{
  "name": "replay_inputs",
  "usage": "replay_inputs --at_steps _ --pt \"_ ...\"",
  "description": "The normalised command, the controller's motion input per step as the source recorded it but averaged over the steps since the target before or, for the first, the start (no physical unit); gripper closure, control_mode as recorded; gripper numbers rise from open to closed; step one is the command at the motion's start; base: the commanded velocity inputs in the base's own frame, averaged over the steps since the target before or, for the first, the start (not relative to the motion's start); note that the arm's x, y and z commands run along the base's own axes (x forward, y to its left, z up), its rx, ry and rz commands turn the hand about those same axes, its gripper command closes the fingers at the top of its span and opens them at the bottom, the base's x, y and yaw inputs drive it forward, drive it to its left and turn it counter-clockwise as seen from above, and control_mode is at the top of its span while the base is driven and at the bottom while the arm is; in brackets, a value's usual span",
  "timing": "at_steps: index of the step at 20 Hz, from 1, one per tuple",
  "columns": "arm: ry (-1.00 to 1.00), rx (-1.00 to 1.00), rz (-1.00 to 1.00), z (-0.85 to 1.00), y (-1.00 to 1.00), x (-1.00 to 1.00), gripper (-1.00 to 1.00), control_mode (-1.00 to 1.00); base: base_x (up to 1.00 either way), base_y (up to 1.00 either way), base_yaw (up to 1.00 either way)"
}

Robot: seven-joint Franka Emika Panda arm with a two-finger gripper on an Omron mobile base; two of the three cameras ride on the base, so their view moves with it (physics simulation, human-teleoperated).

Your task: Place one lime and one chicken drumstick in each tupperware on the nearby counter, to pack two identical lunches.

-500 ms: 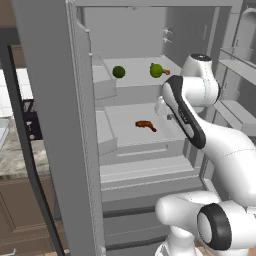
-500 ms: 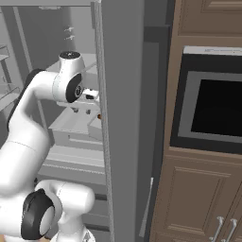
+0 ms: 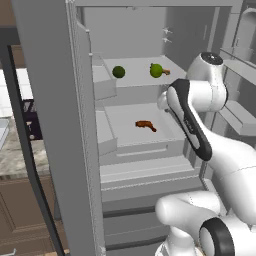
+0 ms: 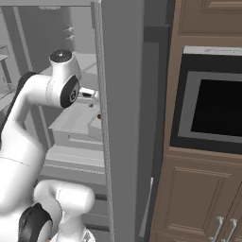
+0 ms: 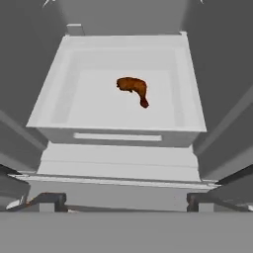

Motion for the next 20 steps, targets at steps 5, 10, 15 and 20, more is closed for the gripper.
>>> replay_inputs --at_steps 5,10,15,20 --pt "-0.33 0.0 -0.03 0.43 0.0 0.0 -1.0 -1.0 0.0 0.0 0.0" --pt "-0.23 0.0 -0.1 0.3 0.0 0.21 -1.0 -1.0 0.0 0.0 0.0" --pt "-0.15 0.0 -0.11 0.27 0.0 0.27 -1.0 -1.0 0.0 0.0 0.0" --pt "-0.04 0.03 -0.1 0.28 0.0 0.32 -1.0 -1.0 0.0 0.0 0.0"
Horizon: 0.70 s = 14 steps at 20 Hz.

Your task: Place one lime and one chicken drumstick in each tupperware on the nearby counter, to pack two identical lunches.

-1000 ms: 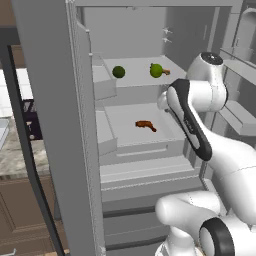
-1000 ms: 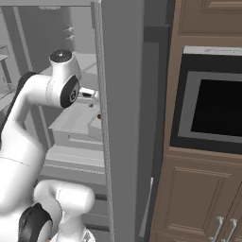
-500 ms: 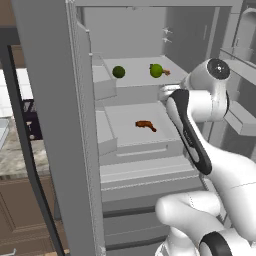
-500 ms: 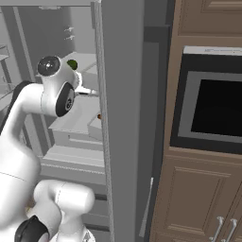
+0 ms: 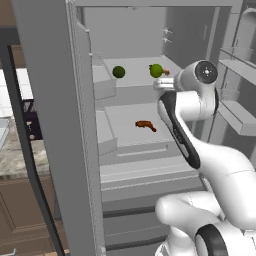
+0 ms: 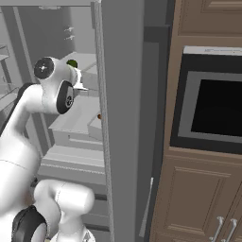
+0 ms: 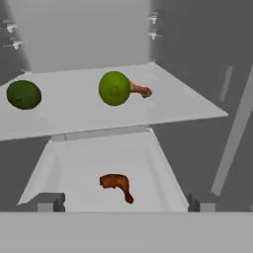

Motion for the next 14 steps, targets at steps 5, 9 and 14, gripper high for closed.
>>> replay_inputs --at_steps 5,9,14 --pt "0.0 0.07 -0.05 0.22 0.0 0.31 -1.0 -1.0 0.0 0.0 0.0" --pt "0.0 0.06 0.0 0.12 0.0 0.51 -1.0 -1.0 0.0 0.0 0.0" --pt "0.03 0.01 0.0 0.0 0.0 0.64 -1.0 -1.0 0.0 0.0 0.0"
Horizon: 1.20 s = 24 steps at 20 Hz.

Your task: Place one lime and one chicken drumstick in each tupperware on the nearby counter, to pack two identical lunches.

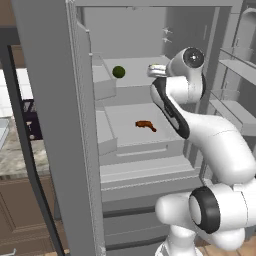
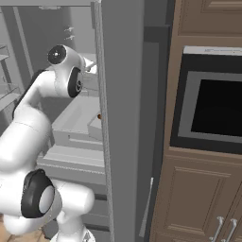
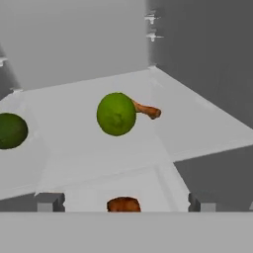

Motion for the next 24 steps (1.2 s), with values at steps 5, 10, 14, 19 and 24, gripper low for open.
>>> replay_inputs --at_steps 5,10,14,19,24 --pt "0.03 0.0 0.0 0.0 0.0 0.63 -1.0 -1.0 0.0 0.0 0.0" --pt "0.02 0.0 0.0 -0.04 0.0 0.56 -1.0 -1.0 0.0 0.0 0.0" --pt "0.0 0.0 0.0 -0.15 0.0 0.46 -1.0 -1.0 0.0 0.0 0.0" --pt "0.0 0.0 0.0 -0.22 0.0 0.44 -1.0 -1.0 0.0 0.0 0.0" --pt "0.0 0.0 0.0 -0.2 0.0 0.43 -1.0 -1.0 0.0 0.0 0.0"
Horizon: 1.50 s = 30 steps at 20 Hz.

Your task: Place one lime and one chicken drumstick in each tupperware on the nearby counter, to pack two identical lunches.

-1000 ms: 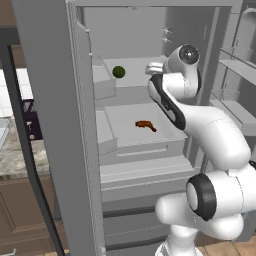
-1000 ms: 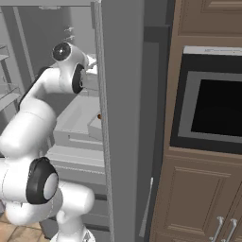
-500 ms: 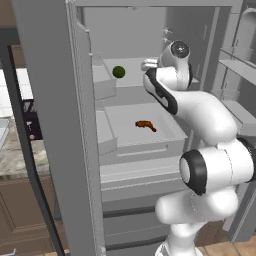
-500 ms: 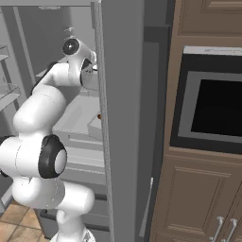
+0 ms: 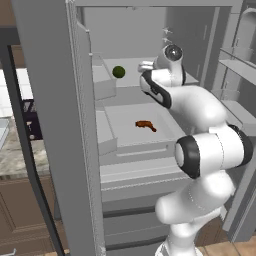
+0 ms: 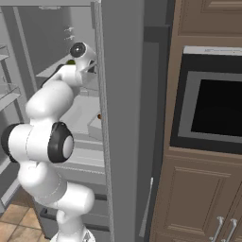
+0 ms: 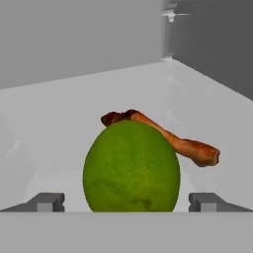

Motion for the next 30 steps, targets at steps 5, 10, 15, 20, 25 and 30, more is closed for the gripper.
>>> replay_inputs --at_steps 5,10,15,20,25,30 --pt "0.0 0.0 0.0 -0.21 -0.01 0.38 -1.0 -1.0 0.0 0.0 0.0" --pt "0.0 0.0 0.0 -0.26 -0.01 0.36 -1.0 -1.0 0.0 0.0 0.0" --pt "0.05 -0.02 -0.01 -0.64 0.0 0.02 1.0 -1.0 0.0 0.0 0.0" --pt "0.03 -0.01 -0.01 -0.31 0.0 0.0 1.0 -1.0 0.0 0.0 0.0" --pt "0.0 0.0 0.03 -0.02 0.02 -0.69 1.0 -1.0 0.0 0.0 0.0" --pt "-0.07 -0.01 0.13 -0.02 0.19 -1.0 1.0 -1.0 0.0 0.0 0.0"
